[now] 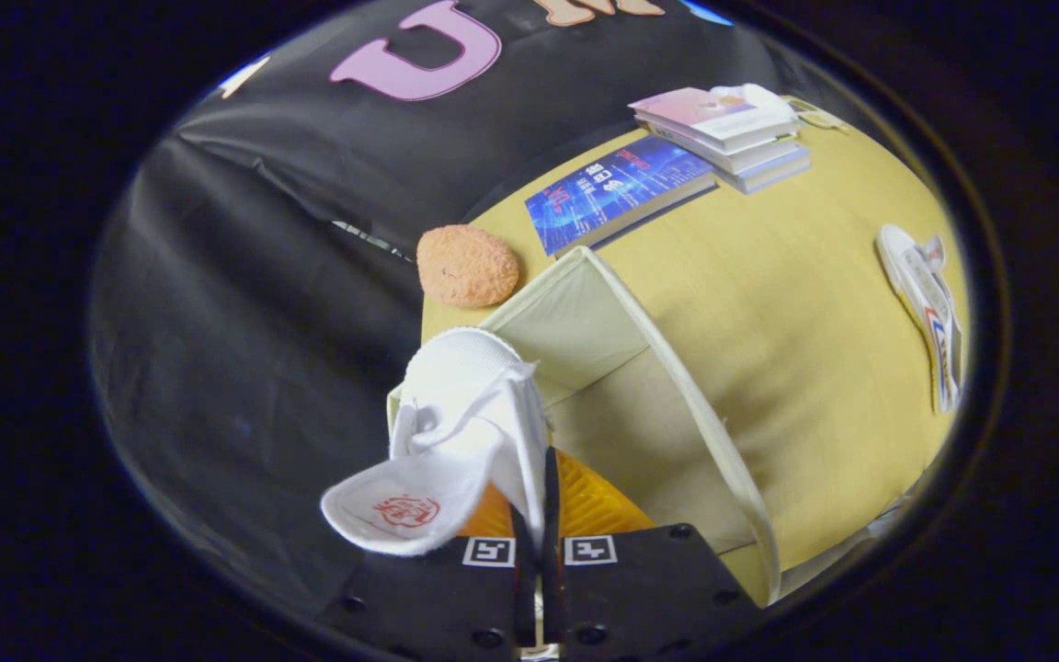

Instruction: Open the storage box then place both shoes into the box .Put the left shoe in first, then the right shoe, with the right side of both shoes facing outward in a uniform manner.

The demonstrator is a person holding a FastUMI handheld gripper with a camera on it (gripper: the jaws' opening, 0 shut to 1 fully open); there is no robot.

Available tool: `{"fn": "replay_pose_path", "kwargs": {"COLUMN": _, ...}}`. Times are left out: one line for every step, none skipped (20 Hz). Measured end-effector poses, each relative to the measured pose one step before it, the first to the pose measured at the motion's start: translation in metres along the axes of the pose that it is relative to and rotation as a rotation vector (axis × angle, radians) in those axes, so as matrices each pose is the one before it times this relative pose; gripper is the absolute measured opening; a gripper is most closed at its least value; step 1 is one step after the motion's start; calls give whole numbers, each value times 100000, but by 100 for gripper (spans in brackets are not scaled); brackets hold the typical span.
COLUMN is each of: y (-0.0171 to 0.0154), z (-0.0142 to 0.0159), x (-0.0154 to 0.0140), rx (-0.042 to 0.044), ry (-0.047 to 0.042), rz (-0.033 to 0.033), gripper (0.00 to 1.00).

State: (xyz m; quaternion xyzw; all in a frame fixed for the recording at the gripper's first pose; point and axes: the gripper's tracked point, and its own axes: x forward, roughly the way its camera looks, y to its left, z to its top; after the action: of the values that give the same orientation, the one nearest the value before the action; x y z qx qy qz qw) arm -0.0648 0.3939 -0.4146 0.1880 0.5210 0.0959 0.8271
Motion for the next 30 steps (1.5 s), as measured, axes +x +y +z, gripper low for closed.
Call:
{"fn": "replay_pose_path", "kwargs": {"y": -184, "z": -87, "x": 116, "rx": -1089, "ry": -775, "rz": -729, "gripper": 6}}
{"fn": "replay_pose_path", "kwargs": {"y": -116, "z": -375, "x": -524, "rx": -509, "ry": -465, "rz": -18, "gripper": 6}}
{"fn": "replay_pose_path", "kwargs": {"y": 265, "z": -288, "x": -293, "rx": -337, "ry": -60, "rz": 480, "gripper": 6}}
{"fn": "replay_pose_path", "kwargs": {"y": 191, "z": -125, "x": -194, "rx": -168, "ry": 418, "rz": 336, "gripper": 5}}
{"fn": "replay_pose_path", "kwargs": {"y": -79, "z": 104, "x": -170, "rx": -402, "ry": -649, "rz": -109, "gripper": 6}}
{"fn": "replay_pose_path", "kwargs": {"y": -127, "z": -265, "x": -162, "rx": -1285, "ry": 98, "rz": -585, "gripper": 6}}
{"fn": "replay_pose_path", "kwargs": {"y": 31, "z": -329, "x": -194, "rx": -1970, "ry": -80, "rz": 248, "gripper": 5}}
{"fn": "replay_pose_path", "kwargs": {"y": 190, "z": -149, "x": 87, "rx": -1830, "ry": -543, "rz": 784, "gripper": 5}}
{"fn": "replay_pose_path", "kwargs": {"y": 84, "z": -304, "x": 346, "rx": -663, "ry": 911, "rz": 266, "gripper": 6}}
{"fn": "replay_pose_path", "kwargs": {"y": -36, "z": -473, "x": 411, "rx": 249, "ry": 1959, "rz": -252, "gripper": 6}}
{"fn": "replay_pose_path", "kwargs": {"y": 186, "z": -315, "x": 289, "rx": 64, "ry": 1566, "rz": -87, "gripper": 6}}
{"fn": "replay_pose_path", "kwargs": {"y": 195, "z": -254, "x": 488, "rx": -521, "ry": 1165, "rz": 385, "gripper": 5}}
{"fn": "replay_pose_path", "kwargs": {"y": 460, "z": -455, "x": 154, "rx": -81, "ry": 2185, "rz": 2125, "gripper": 15}}
{"fn": "replay_pose_path", "kwargs": {"y": 761, "z": -438, "x": 477, "rx": -74, "ry": 2394, "rz": 3076, "gripper": 24}}
{"fn": "replay_pose_path", "kwargs": {"y": -182, "z": 182, "x": -403, "rx": -43, "ry": 500, "rz": 197, "gripper": 34}}
{"fn": "replay_pose_path", "kwargs": {"y": -650, "z": 759, "x": -249, "rx": -437, "ry": -1602, "rz": -1672, "gripper": 43}}
{"fn": "replay_pose_path", "kwargs": {"y": -588, "z": 636, "x": 41, "rx": -165, "ry": -1054, "rz": -746, "gripper": 53}}
{"fn": "replay_pose_path", "kwargs": {"y": 172, "z": 308, "x": -66, "rx": 182, "ry": 1249, "rz": 2790, "gripper": 62}}
{"fn": "replay_pose_path", "kwargs": {"y": 927, "z": -75, "x": -588, "rx": 776, "ry": 1819, "rz": 4990, "gripper": 71}}
{"fn": "replay_pose_path", "kwargs": {"y": 1208, "z": 319, "x": -643, "rx": 779, "ry": 310, "rz": 5664, "gripper": 81}}
{"fn": "replay_pose_path", "kwargs": {"y": 648, "z": 371, "x": -505, "rx": -931, "ry": -664, "rz": 2761, "gripper": 90}}
{"fn": "replay_pose_path", "kwargs": {"y": 281, "z": 658, "x": -891, "rx": -3725, "ry": -1892, "rz": 722, "gripper": 100}}
{"fn": "replay_pose_path", "kwargs": {"y": 388, "z": 535, "x": -1151, "rx": -4069, "ry": -1651, "rz": 464, "gripper": 99}}
{"fn": "replay_pose_path", "kwargs": {"y": 227, "z": 753, "x": -918, "rx": -3205, "ry": -1303, "rz": 1205, "gripper": 99}}
{"fn": "replay_pose_path", "kwargs": {"y": 258, "z": 718, "x": -941, "rx": -2037, "ry": -1605, "rz": 1958, "gripper": 100}}
{"fn": "replay_pose_path", "kwargs": {"y": 163, "z": 878, "x": -1020, "rx": -1252, "ry": -1800, "rz": 1801, "gripper": 100}}
{"fn": "replay_pose_path", "kwargs": {"y": -6, "z": 835, "x": -1201, "rx": -1131, "ry": -1791, "rz": 1213, "gripper": 100}}
{"fn": "replay_pose_path", "kwargs": {"y": -312, "z": 1000, "x": -1189, "rx": -1263, "ry": -2218, "rz": 793, "gripper": 100}}
{"fn": "replay_pose_path", "kwargs": {"y": -714, "z": 1051, "x": -1208, "rx": -1440, "ry": -2196, "rz": -156, "gripper": 100}}
{"fn": "replay_pose_path", "kwargs": {"y": -754, "z": 1004, "x": -1430, "rx": -1783, "ry": -2601, "rz": -615, "gripper": 100}}
